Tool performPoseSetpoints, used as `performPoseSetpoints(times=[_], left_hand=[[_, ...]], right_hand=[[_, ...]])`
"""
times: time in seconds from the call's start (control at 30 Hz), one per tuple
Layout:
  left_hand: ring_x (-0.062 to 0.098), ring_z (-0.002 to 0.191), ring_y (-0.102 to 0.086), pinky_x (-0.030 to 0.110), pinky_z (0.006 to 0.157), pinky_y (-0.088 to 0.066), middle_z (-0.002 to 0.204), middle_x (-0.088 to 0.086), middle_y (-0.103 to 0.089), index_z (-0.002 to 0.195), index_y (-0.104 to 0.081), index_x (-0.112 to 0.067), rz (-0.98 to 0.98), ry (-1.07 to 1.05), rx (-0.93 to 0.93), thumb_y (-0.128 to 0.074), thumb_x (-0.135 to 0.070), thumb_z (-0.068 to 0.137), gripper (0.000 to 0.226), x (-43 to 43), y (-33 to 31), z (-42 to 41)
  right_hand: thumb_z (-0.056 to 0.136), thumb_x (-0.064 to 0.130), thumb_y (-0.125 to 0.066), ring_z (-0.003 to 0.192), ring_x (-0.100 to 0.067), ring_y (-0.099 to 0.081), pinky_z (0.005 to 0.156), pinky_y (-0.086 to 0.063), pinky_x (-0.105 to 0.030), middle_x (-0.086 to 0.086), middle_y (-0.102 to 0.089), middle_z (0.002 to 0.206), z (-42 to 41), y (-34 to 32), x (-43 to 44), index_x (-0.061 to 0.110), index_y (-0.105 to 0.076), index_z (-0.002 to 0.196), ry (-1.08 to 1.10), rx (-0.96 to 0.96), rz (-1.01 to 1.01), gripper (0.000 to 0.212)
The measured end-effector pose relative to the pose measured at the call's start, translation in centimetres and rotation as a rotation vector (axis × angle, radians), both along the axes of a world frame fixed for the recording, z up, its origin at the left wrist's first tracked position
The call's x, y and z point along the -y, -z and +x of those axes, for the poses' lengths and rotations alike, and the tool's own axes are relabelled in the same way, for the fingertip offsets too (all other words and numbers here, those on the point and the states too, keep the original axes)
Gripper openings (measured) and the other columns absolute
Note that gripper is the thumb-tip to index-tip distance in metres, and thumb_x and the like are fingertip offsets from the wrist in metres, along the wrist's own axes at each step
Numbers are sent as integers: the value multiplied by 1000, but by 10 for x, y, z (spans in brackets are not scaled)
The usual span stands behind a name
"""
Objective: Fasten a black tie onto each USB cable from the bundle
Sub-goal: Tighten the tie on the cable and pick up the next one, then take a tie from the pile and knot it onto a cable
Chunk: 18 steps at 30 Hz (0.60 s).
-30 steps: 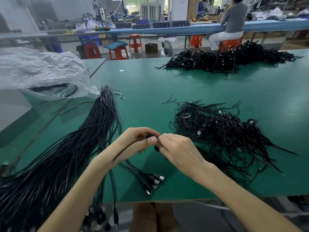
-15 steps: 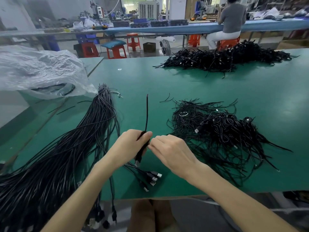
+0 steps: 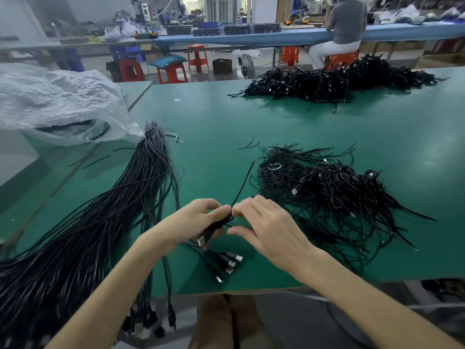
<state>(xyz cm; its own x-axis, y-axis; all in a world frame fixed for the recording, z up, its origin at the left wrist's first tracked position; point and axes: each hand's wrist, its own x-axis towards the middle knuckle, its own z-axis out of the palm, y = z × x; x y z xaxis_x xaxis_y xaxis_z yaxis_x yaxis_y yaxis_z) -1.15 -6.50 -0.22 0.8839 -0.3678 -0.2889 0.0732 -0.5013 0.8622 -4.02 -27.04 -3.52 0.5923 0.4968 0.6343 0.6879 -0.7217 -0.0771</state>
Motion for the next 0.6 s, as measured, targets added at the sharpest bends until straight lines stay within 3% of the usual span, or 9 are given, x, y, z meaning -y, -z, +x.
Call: performPoseSetpoints(times=[0.1,0.17,0.23,0.3,0.4,0.47,0.53,0.6], left_hand=[[18,50,-50,23,46,-45,64,4,-62,95,-68,-13,-77,24,41,-59,-46,100,35,-1,-3,-4],[16,53,-51,24,50,-46,64,2,-63,94,-72,-15,-110,36,81,-61,-44,98,32,2,-6,-6],[17,54,-55,23,51,-45,64,-3,-67,91,-74,-16,-88,73,113,-59,-42,100,31,4,-8,-6],[18,58,-63,26,57,-49,73,-3,-74,94,-74,-17,-70,124,107,-53,-41,104,33,6,-9,-8],[25,76,-74,31,69,-60,98,5,-79,110,-73,-9,-144,57,54,-45,-39,108,41,3,-5,-7],[23,78,-75,31,68,-60,99,7,-78,107,-72,-8,-131,-44,70,-46,-32,109,35,-3,1,-5],[10,82,-71,27,72,-56,98,-1,-77,104,-72,-18,98,12,219,-58,-27,104,17,-12,9,-1],[-4,93,-63,17,82,-46,106,-14,-69,104,-71,-33,333,208,257,-72,-34,95,9,-21,14,-3]], right_hand=[[94,52,-59,125,-25,-54,106,-42,-40,-3,-61,133,-6,-9,6,7,-59,134,77,-56,-52,59],[97,52,-53,131,-24,-53,110,-35,-43,3,-62,136,-11,-14,8,13,-59,138,135,28,-193,57],[102,45,-51,117,-21,-62,102,-38,-43,7,-70,116,-12,-16,12,17,-65,131,175,82,-279,42],[102,34,-58,96,-22,-66,88,-44,-41,5,-72,96,-10,-18,19,15,-72,115,154,76,-216,26],[95,21,-70,84,-21,-63,82,-49,-40,-1,-73,90,-6,-22,37,11,-76,102,191,-117,74,14],[98,21,-66,85,-16,-60,83,-47,-25,-1,-68,94,0,-25,54,12,-74,107,313,-338,305,15],[101,21,-62,67,-8,-59,66,-45,-11,1,-66,88,10,-25,74,12,-73,107,455,-436,444,15],[102,23,-60,49,-2,-53,48,-41,-12,6,-66,78,21,-26,95,10,-73,105,616,-433,511,18]])
